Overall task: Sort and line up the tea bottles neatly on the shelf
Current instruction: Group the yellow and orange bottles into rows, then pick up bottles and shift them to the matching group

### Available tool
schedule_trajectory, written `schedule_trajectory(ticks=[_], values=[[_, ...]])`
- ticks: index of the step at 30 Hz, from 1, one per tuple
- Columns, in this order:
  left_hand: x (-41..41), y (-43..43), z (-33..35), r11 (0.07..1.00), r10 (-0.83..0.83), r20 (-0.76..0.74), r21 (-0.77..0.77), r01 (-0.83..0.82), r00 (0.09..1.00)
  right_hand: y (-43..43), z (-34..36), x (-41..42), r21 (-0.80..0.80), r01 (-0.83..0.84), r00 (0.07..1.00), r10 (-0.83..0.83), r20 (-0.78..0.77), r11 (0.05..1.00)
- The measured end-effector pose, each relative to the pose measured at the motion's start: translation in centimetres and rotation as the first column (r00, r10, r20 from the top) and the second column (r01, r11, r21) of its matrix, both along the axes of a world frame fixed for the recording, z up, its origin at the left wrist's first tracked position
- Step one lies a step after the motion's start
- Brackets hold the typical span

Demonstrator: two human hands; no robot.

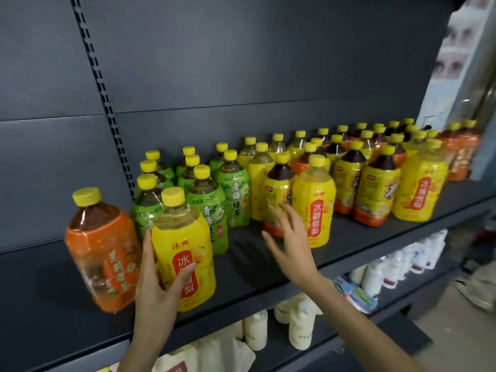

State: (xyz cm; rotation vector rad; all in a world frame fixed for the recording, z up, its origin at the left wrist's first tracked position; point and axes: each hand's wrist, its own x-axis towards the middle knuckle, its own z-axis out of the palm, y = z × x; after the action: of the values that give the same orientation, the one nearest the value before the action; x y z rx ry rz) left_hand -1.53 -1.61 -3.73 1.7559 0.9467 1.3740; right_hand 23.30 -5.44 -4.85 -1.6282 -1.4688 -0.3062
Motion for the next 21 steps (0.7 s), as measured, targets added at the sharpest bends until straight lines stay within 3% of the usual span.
schedule_trajectory(ticks=[4, 12, 16, 19, 21], values=[[3.6, -0.1, 0.6, 1.0, -0.021, -0.118, -0.003, 0.021, 0.993, -4.7, -0.8, 3.5, -0.034, 0.077, 0.994, -0.079, -0.077, 0.996], [8.1, -2.0, 1.7, 0.986, 0.162, -0.364, 0.015, -0.168, 0.917, -13.0, -0.3, 12.3, -0.188, 0.318, 0.946, -0.298, 0.128, 0.929], [9.0, -4.5, 2.3, 0.835, 0.512, -0.353, 0.417, -0.358, 0.783, -17.9, 0.2, 16.4, -0.24, 0.398, 0.913, -0.357, 0.195, 0.886], [10.7, -6.8, 2.3, 0.781, 0.555, -0.355, 0.532, -0.326, 0.752, -20.9, 0.2, 19.9, -0.278, 0.414, 0.904, -0.358, 0.232, 0.867], [12.8, -8.4, 1.9, 0.763, 0.535, -0.421, 0.613, -0.205, 0.733, -22.9, 0.1, 22.3, -0.352, 0.404, 0.912, -0.342, 0.227, 0.844]])
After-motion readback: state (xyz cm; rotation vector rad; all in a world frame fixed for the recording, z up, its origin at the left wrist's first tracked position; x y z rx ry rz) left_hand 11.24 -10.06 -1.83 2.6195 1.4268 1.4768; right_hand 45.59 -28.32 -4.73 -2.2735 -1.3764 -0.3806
